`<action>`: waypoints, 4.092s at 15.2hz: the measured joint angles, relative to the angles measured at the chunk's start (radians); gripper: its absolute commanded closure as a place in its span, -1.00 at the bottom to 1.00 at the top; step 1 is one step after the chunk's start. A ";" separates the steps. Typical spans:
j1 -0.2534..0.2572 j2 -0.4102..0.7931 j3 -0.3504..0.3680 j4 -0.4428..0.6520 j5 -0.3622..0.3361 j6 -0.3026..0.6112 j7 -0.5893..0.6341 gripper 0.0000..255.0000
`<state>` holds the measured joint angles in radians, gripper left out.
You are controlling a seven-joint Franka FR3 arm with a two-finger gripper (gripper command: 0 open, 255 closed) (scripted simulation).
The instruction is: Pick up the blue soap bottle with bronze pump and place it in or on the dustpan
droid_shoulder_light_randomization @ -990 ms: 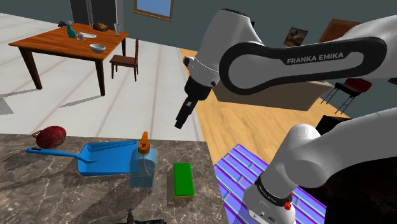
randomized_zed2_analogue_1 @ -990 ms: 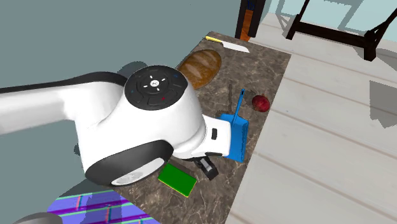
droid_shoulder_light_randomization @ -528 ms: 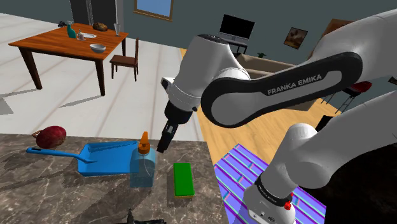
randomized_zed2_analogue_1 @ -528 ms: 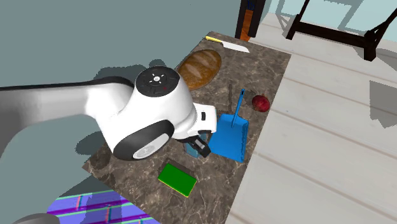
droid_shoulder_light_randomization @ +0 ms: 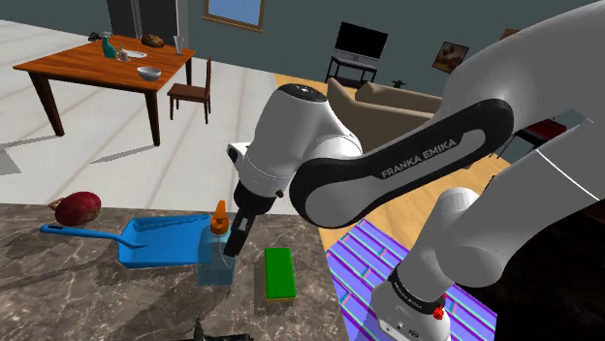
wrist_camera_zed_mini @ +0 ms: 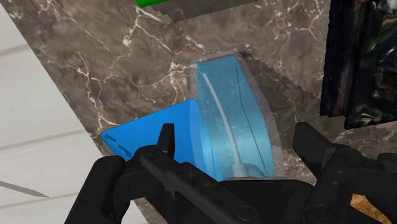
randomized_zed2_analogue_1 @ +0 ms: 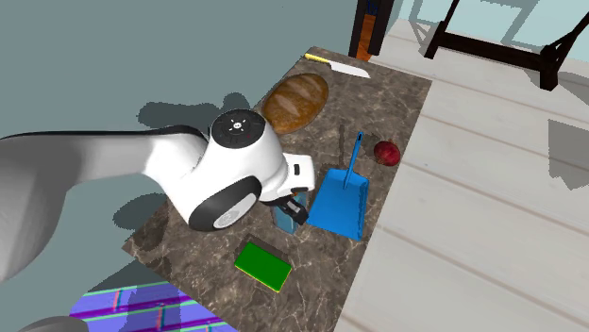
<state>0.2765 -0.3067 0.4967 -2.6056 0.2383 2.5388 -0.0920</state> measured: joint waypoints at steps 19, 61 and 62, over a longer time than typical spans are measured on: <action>-0.011 0.051 0.018 -0.007 -0.020 0.060 0.016 1.00; -0.066 0.119 -0.033 0.555 -0.131 -0.442 0.045 1.00; -0.068 0.160 -0.022 0.595 -0.152 -0.445 0.063 1.00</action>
<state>0.2084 -0.1468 0.4743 -2.0101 0.0864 2.0941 -0.0292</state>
